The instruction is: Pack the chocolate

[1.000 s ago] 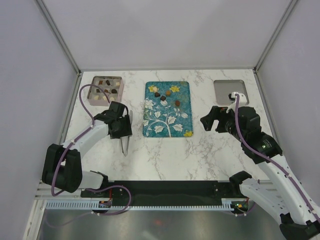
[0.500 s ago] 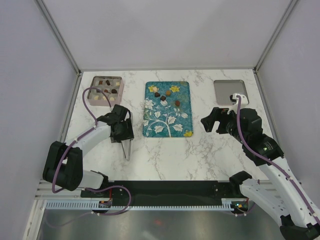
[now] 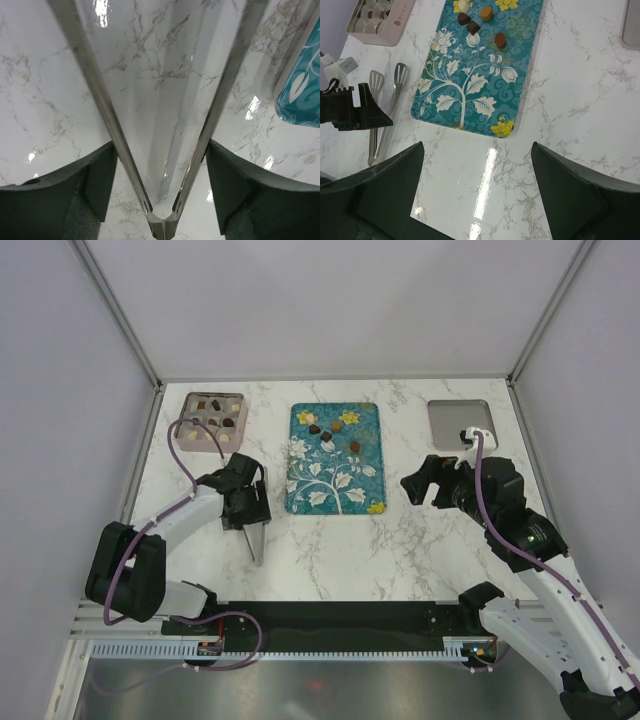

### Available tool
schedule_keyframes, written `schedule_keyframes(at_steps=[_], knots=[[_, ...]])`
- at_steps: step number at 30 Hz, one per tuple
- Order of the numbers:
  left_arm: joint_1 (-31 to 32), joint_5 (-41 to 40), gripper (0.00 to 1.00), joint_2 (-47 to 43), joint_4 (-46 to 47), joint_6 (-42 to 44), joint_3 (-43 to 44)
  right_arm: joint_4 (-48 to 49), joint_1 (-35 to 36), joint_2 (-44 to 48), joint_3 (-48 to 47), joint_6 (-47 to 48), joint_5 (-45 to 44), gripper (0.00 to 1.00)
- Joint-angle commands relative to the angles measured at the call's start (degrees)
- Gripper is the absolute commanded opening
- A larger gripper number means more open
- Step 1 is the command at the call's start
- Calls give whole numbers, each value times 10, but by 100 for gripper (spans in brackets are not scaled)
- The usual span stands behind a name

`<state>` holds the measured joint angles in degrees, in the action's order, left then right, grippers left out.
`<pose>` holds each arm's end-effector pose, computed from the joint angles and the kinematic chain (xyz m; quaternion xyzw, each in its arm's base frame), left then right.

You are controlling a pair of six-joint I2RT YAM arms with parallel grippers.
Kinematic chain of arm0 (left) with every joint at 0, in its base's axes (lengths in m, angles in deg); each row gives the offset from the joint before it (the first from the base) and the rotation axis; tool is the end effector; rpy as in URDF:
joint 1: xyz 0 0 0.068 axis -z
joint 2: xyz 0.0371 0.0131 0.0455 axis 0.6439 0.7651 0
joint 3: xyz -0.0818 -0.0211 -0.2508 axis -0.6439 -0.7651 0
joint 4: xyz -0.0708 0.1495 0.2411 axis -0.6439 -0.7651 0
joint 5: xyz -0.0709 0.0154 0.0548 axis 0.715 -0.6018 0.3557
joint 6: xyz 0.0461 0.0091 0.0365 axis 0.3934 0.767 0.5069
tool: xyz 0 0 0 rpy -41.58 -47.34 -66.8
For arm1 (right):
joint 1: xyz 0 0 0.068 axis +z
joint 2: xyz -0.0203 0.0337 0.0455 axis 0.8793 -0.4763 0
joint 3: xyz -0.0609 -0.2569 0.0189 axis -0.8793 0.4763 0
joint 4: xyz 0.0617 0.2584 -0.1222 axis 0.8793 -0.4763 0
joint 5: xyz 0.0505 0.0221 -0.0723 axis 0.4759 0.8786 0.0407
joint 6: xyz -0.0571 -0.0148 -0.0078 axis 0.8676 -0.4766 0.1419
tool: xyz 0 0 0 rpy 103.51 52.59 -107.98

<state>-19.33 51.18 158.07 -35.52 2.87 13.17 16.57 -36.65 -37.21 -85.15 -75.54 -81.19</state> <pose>0.2582 -0.0930 0.1437 -0.0996 0.9778 -0.0316 0.1816 0.1804 0.0844 0.3451 -0.0058 0.8346 0.2346 0.4984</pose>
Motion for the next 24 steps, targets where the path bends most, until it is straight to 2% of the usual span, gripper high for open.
schedule_keyframes(at_steps=[1,2,7,12,14,18,20,24], knots=[[11,-18,80,-4,15,-29,-6,5,0,6,-2,-10,5,97],[13,-18,87,-6,13,-30,-6,4,0,6,-1,-14,6,97],[19,-22,100,-33,2,-38,-11,4,0,-4,-3,-24,12,96],[19,-13,100,-90,-32,-23,31,4,-1,-55,-46,-23,-17,96],[19,14,100,-118,-37,4,67,0,0,-110,-69,-9,-37,96],[19,125,100,-183,-37,52,128,-7,-3,-222,-142,19,-117,96],[19,136,100,-220,-37,70,150,-7,-20,-291,-169,42,-144,95],[19,170,100,-266,-24,92,156,5,-85,-416,-241,68,-142,86]])
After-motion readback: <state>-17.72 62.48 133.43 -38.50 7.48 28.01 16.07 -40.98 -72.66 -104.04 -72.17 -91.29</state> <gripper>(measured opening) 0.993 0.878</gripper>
